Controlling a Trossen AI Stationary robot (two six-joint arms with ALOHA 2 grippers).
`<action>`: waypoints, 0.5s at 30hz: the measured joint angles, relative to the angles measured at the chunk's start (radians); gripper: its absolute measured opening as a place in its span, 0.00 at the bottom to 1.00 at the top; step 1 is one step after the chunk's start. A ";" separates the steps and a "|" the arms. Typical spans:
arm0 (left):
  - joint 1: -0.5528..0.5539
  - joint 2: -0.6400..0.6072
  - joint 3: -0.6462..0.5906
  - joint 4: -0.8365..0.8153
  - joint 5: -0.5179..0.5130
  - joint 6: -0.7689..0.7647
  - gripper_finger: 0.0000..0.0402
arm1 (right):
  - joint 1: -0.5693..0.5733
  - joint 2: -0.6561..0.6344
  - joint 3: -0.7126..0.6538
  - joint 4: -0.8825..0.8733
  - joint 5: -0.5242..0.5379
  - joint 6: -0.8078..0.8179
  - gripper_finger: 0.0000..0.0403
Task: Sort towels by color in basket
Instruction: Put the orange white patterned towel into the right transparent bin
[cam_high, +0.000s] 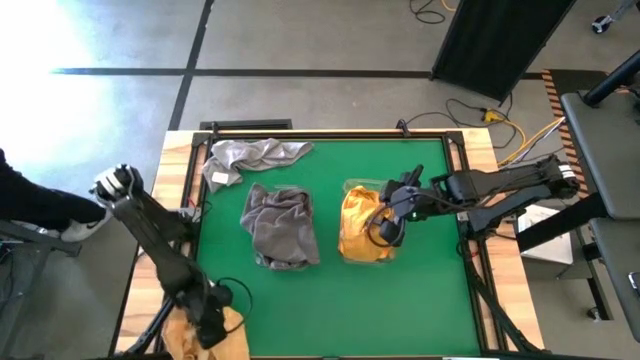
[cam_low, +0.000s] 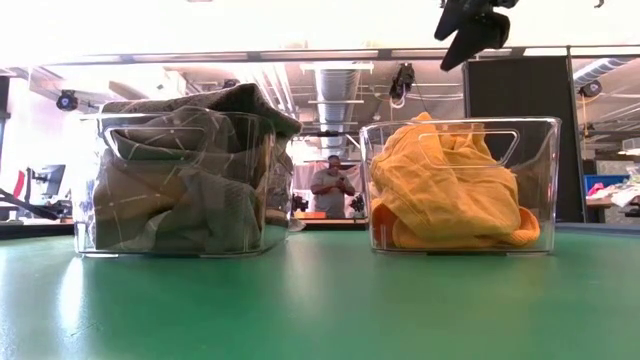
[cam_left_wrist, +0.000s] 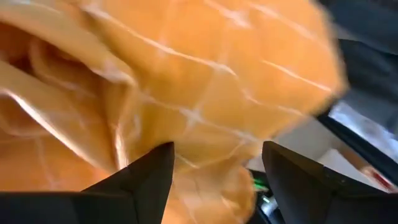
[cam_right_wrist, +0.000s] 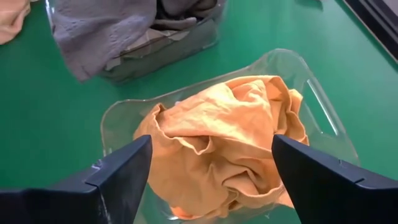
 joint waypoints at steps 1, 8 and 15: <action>0.000 0.025 0.000 -0.015 0.007 0.000 0.58 | 0.001 -0.003 0.000 0.001 0.000 -0.006 0.80; 0.004 0.204 0.000 -0.084 0.026 -0.001 0.57 | 0.002 -0.007 0.000 0.007 -0.008 -0.046 0.77; 0.028 0.304 0.005 -0.099 0.087 0.026 0.25 | 0.002 -0.008 0.073 -0.038 -0.009 -0.087 0.73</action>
